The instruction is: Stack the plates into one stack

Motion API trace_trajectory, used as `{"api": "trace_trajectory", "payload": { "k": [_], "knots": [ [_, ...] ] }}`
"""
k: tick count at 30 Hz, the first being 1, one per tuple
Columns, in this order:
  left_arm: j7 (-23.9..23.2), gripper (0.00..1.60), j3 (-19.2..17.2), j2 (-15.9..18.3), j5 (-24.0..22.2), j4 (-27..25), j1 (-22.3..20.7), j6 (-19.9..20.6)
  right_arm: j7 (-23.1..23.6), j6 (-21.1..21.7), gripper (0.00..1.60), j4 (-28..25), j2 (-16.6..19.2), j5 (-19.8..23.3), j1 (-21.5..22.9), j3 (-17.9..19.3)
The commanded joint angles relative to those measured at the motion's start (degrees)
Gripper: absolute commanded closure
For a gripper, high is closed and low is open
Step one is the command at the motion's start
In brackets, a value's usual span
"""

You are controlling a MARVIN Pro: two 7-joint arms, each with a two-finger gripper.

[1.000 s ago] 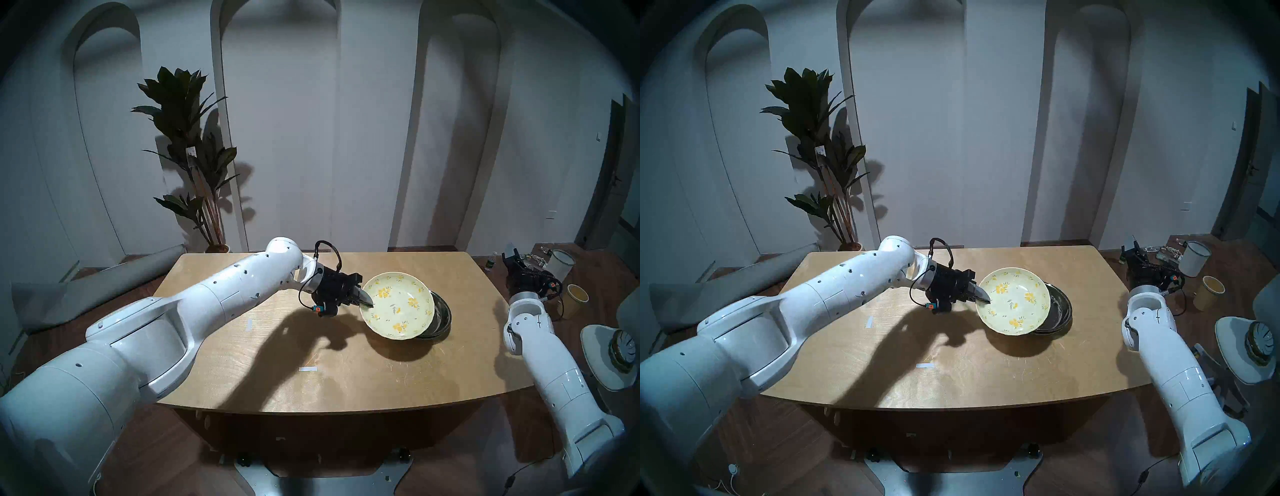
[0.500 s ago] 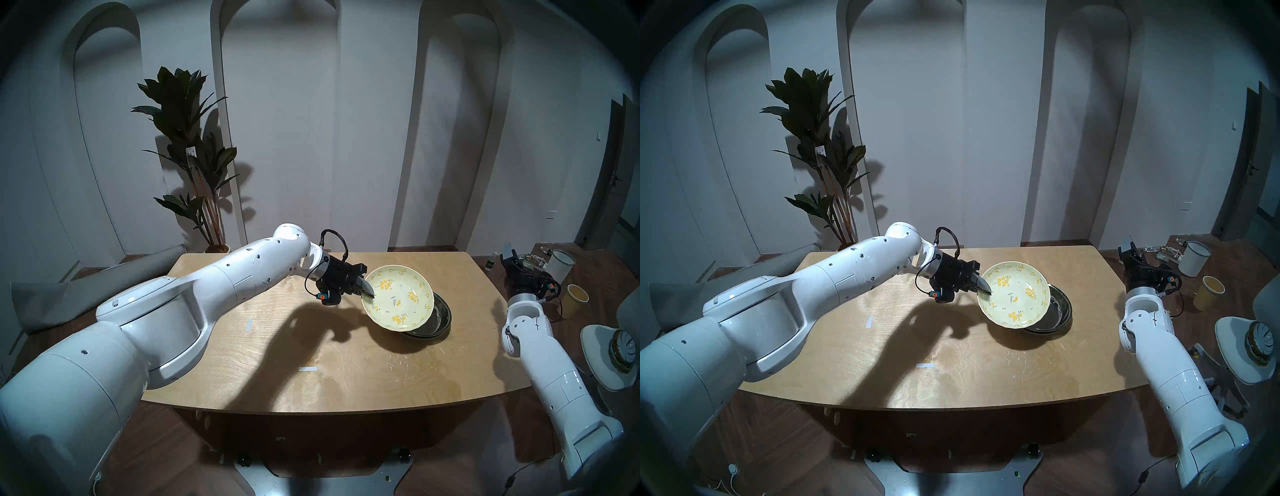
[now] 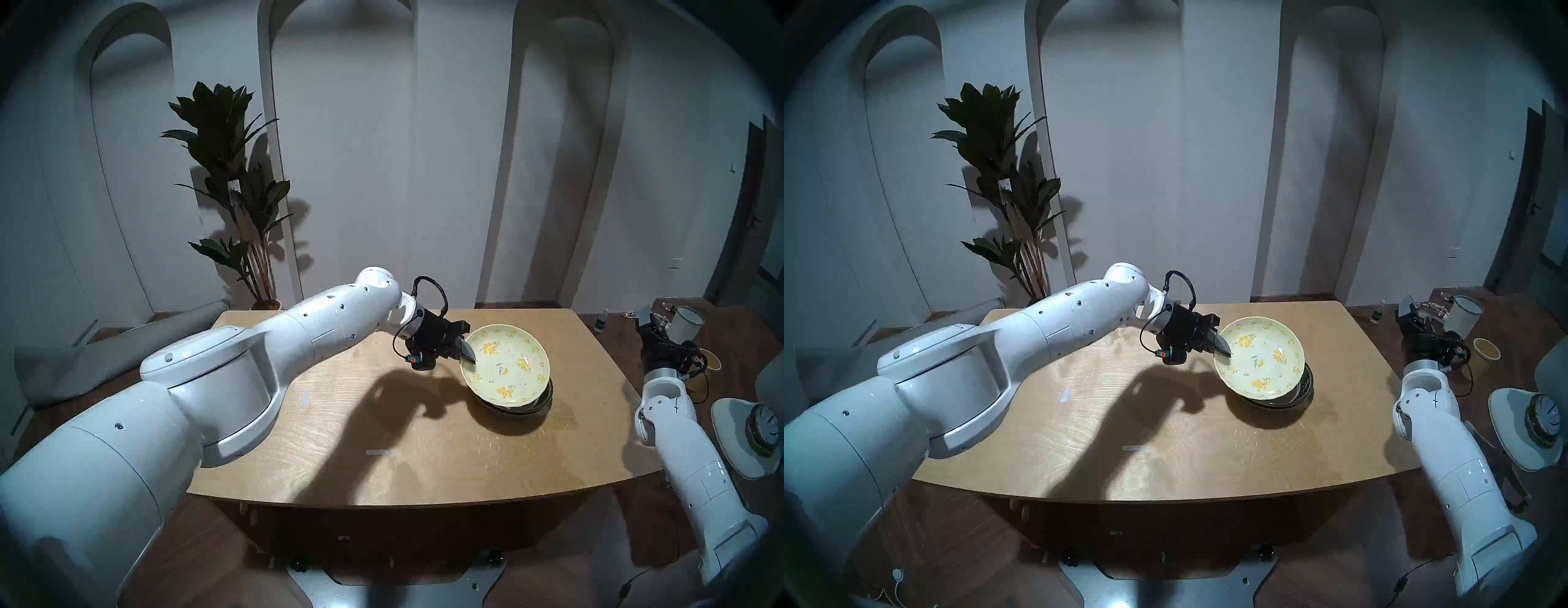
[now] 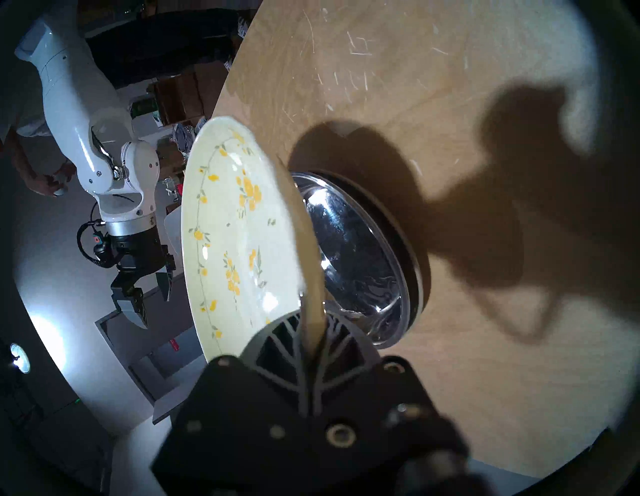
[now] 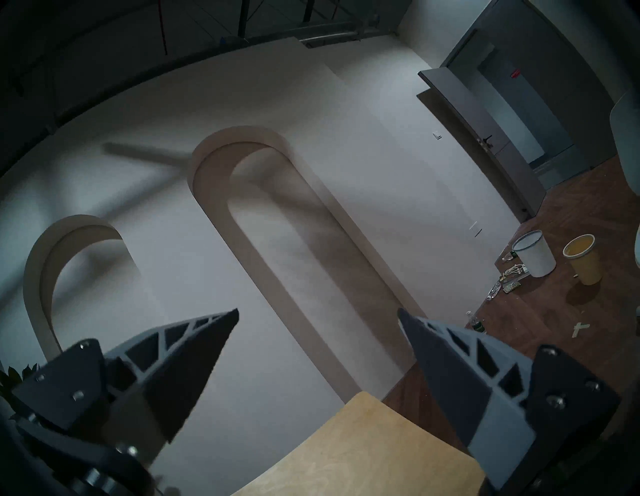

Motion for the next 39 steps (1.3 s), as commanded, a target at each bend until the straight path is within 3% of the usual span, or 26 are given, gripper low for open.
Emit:
{"api": "trace_trajectory", "payload": {
  "k": [1, 5, 16, 30, 39],
  "knots": [
    [1.7, 1.6, 1.6, -4.2, 0.8, 0.8, -3.4, 0.1, 0.7, -1.0, 0.0, -2.6, 0.5, -0.6, -1.4, 0.5],
    [2.2, 1.6, 2.0, -5.9, 0.7, 2.2, -4.3, 0.1, 0.7, -1.1, 0.0, -3.4, 0.2, -1.0, -2.3, 0.2],
    [3.2, 1.6, -1.6, -9.4, -1.8, 7.9, -7.0, 0.1, 0.4, -1.4, 0.0, -3.8, -0.6, -1.6, -4.0, -0.3],
    [2.0, 1.6, -3.7, -13.6, -2.9, 15.7, -5.5, 2.8, 0.3, -2.1, 0.0, -5.8, -0.2, -2.9, -3.9, 0.2],
    [0.4, 1.6, -2.7, -15.7, -1.8, 19.0, -3.3, 5.2, 0.3, -3.0, 0.0, -7.4, 0.2, -3.9, -4.4, 1.0]
  ]
}}
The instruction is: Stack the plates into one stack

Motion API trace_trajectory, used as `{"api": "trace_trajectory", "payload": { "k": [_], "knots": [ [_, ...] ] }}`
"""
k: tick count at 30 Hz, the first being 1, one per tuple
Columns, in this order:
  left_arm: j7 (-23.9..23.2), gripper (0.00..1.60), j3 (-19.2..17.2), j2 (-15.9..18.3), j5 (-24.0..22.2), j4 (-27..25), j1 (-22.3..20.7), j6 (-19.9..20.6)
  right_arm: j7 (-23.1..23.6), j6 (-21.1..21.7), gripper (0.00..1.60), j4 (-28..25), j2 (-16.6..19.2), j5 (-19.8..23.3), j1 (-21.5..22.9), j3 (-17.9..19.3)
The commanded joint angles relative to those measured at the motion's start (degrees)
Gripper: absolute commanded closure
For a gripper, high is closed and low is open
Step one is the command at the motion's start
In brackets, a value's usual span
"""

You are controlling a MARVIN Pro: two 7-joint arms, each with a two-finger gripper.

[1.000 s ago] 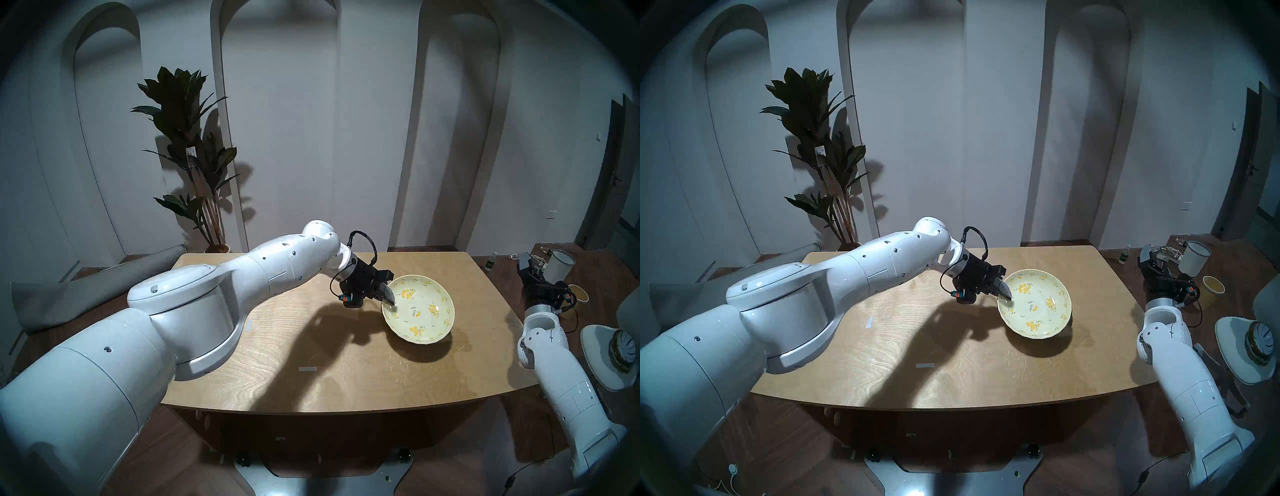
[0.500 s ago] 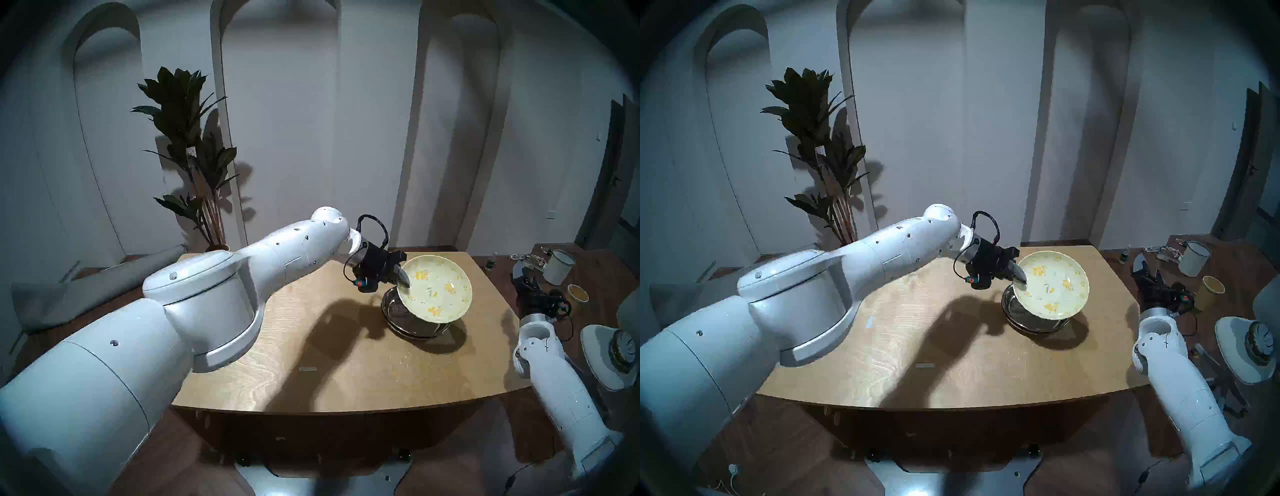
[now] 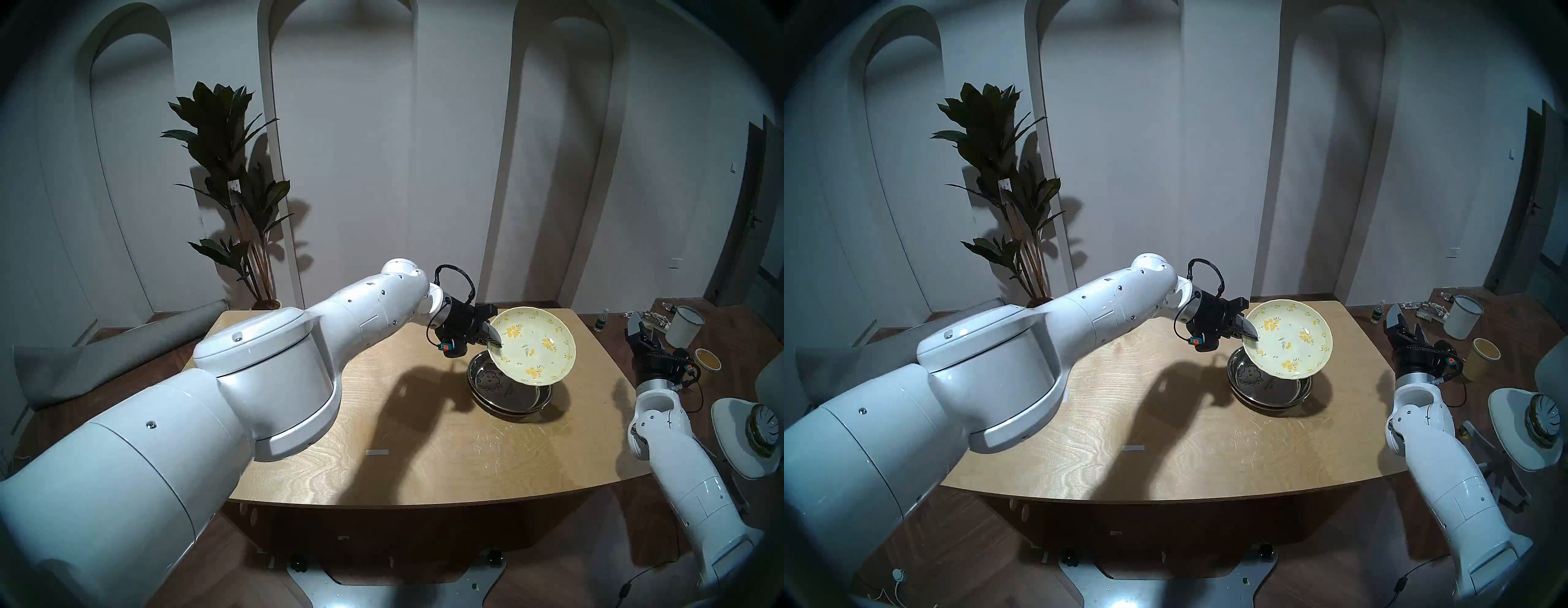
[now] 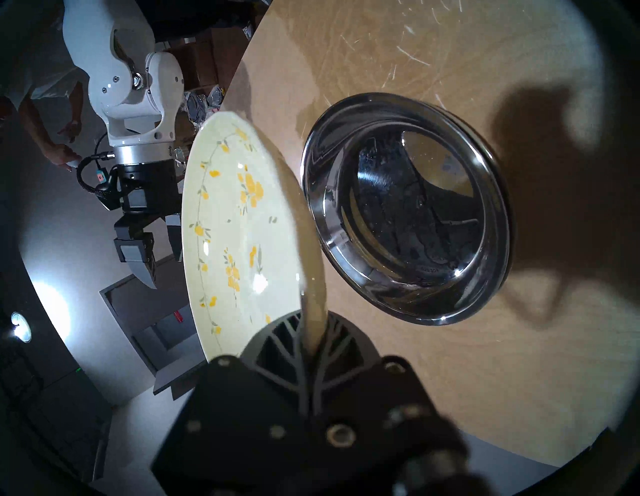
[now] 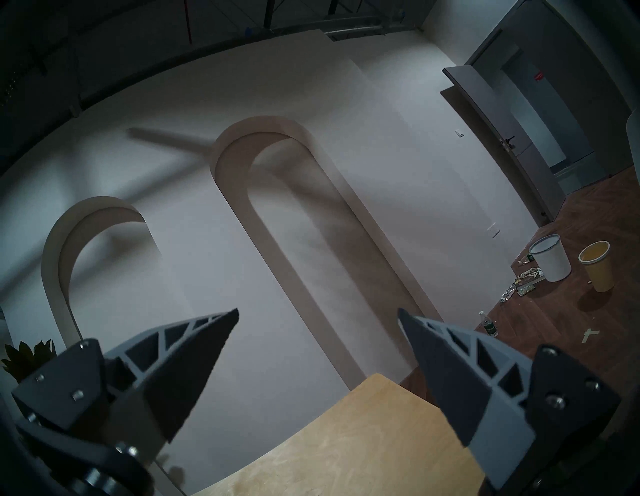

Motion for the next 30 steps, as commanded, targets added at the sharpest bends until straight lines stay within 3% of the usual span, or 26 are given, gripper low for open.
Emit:
{"api": "trace_trajectory", "payload": {
  "k": [1, 30],
  "knots": [
    [-0.7, 1.6, 0.1, -2.8, 0.2, 1.5, 0.3, 2.2, 0.0, -1.2, 0.0, -2.3, 0.8, -0.6, 0.0, 1.1],
    [-4.7, 1.6, 0.2, -6.0, 1.0, 6.5, 2.8, 7.9, -0.2, -3.7, 0.0, -4.2, 0.3, -2.4, -4.5, 2.9]
  ]
}}
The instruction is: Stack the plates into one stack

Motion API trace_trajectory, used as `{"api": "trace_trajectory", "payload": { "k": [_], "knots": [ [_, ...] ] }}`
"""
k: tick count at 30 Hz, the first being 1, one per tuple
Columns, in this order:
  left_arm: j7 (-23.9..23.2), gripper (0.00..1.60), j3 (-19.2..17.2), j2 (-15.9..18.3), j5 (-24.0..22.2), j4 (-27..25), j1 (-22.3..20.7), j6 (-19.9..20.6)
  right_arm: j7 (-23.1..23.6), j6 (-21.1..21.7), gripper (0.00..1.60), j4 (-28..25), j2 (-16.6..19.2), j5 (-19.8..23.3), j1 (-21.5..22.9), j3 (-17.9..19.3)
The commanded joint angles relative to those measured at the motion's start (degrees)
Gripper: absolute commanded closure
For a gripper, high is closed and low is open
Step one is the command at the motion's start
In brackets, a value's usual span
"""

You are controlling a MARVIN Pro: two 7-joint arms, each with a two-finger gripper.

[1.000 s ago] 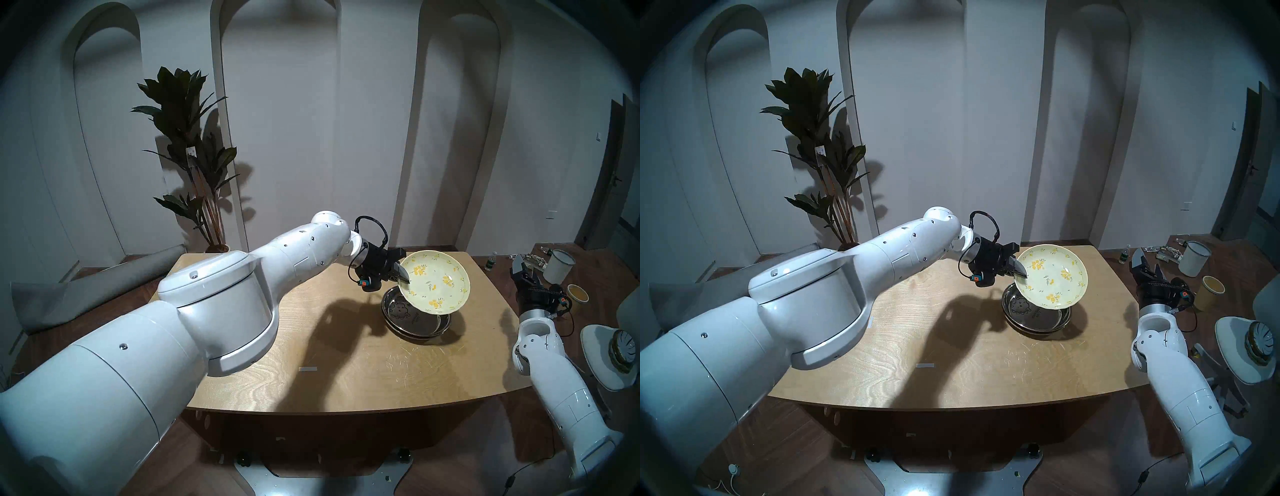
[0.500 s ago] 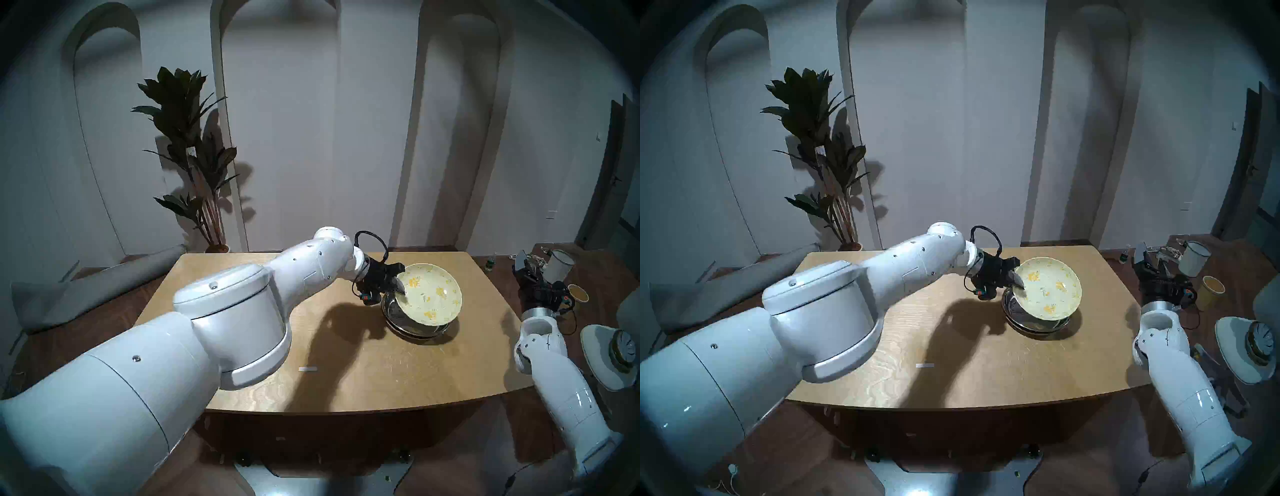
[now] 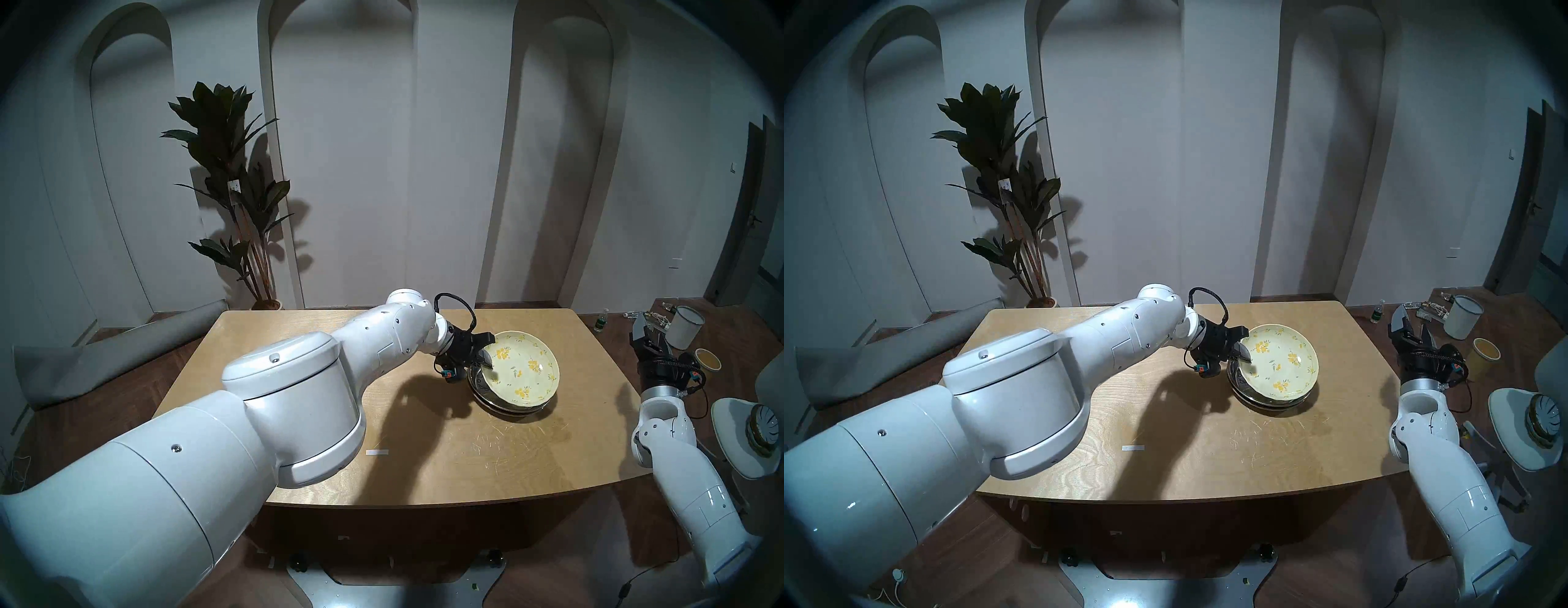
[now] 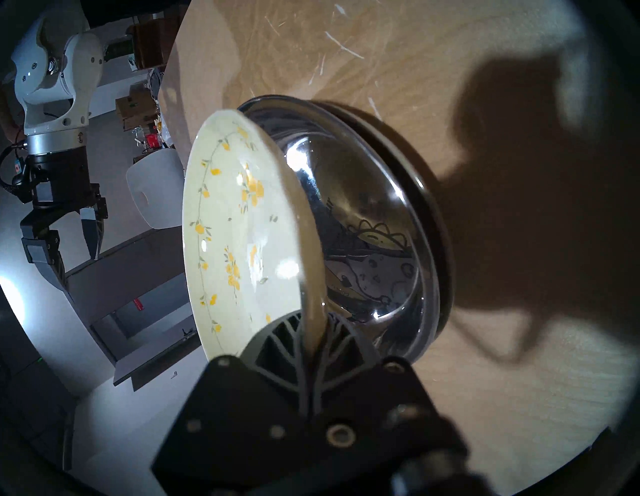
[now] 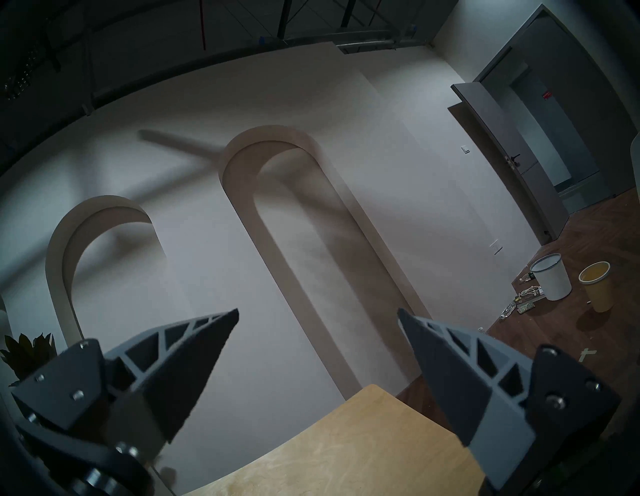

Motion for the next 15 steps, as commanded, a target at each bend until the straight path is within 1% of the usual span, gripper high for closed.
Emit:
{"api": "trace_trajectory", "payload": {
  "k": [1, 13, 14, 15],
  "knots": [
    [-0.1, 1.6, -0.2, -1.5, 0.0, -0.3, -1.1, 1.3, -0.1, -1.2, 0.0, -1.8, 0.2, -0.2, -0.4, 1.1],
    [-0.7, 1.59, 0.1, -1.3, 0.6, 0.0, -0.6, 2.8, -0.1, -2.1, 0.0, -3.2, 0.2, -0.8, -1.3, 1.9],
    [-0.8, 1.41, 0.1, -1.3, 0.7, 0.0, -0.6, 2.9, -0.1, -2.1, 0.0, -3.3, 0.2, -0.8, -1.4, 1.9],
    [-0.8, 1.39, 0.1, -1.2, 0.7, 0.1, -0.5, 2.9, -0.1, -2.2, 0.0, -3.4, 0.2, -0.8, -1.5, 2.0]
  ]
}}
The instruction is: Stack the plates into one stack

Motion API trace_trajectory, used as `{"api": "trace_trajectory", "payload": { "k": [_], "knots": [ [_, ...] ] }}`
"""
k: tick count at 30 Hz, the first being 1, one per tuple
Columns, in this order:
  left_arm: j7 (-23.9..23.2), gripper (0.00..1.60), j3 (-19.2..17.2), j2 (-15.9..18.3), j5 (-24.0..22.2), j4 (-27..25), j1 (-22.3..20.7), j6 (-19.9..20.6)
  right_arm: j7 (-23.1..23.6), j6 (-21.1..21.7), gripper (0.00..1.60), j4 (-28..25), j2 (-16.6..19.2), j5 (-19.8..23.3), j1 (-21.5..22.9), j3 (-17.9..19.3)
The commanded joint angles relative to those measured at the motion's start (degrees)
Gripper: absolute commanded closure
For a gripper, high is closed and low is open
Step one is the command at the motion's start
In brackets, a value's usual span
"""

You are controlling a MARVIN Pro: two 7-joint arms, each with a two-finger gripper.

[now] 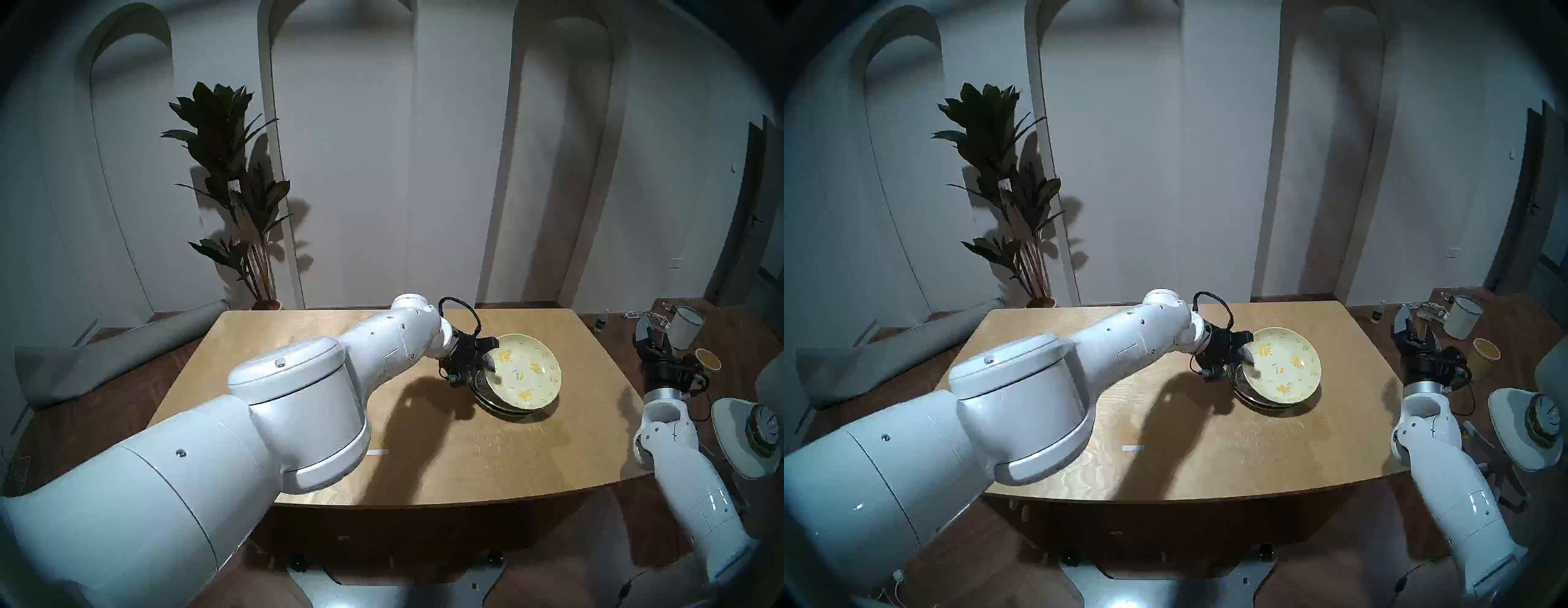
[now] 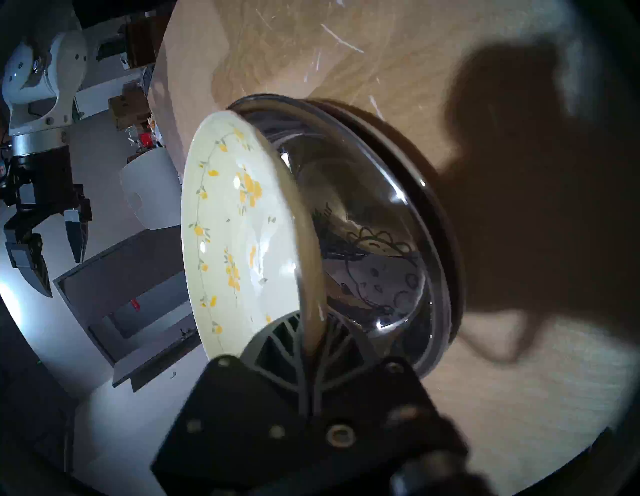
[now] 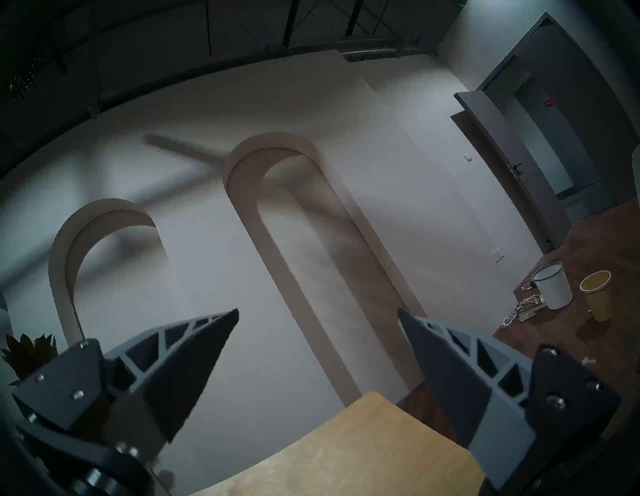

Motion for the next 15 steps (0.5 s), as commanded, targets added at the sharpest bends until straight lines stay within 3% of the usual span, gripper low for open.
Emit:
{"api": "trace_trajectory", "payload": {
  "k": [1, 2, 3, 7, 10, 15],
  "knots": [
    [0.2, 1.36, 0.1, -0.5, 0.3, 0.0, -1.2, 1.1, -0.1, -1.0, 0.0, -1.8, 0.2, -0.1, 0.1, 1.0],
    [0.1, 1.29, 0.1, -0.5, 0.3, 0.0, -1.2, 1.2, -0.1, -1.0, 0.0, -1.9, 0.2, -0.2, 0.1, 1.0],
    [0.1, 1.09, 0.1, -0.5, 0.3, 0.0, -1.2, 1.3, -0.1, -1.1, 0.0, -2.0, 0.2, -0.2, 0.0, 1.1],
    [0.1, 0.83, 0.1, -0.4, 0.4, 0.0, -1.2, 1.5, -0.1, -1.2, 0.0, -2.3, 0.2, -0.4, 0.0, 1.2],
    [0.0, 0.75, 0.2, -0.4, 0.5, 0.1, -1.2, 1.6, -0.2, -1.2, 0.0, -2.4, 0.2, -0.5, 0.0, 1.3],
    [0.0, 0.8, 0.4, -0.3, 0.8, 0.2, -1.1, 2.0, -0.2, -1.3, 0.0, -2.6, 0.2, -0.7, 0.0, 1.5]
  ]
}}
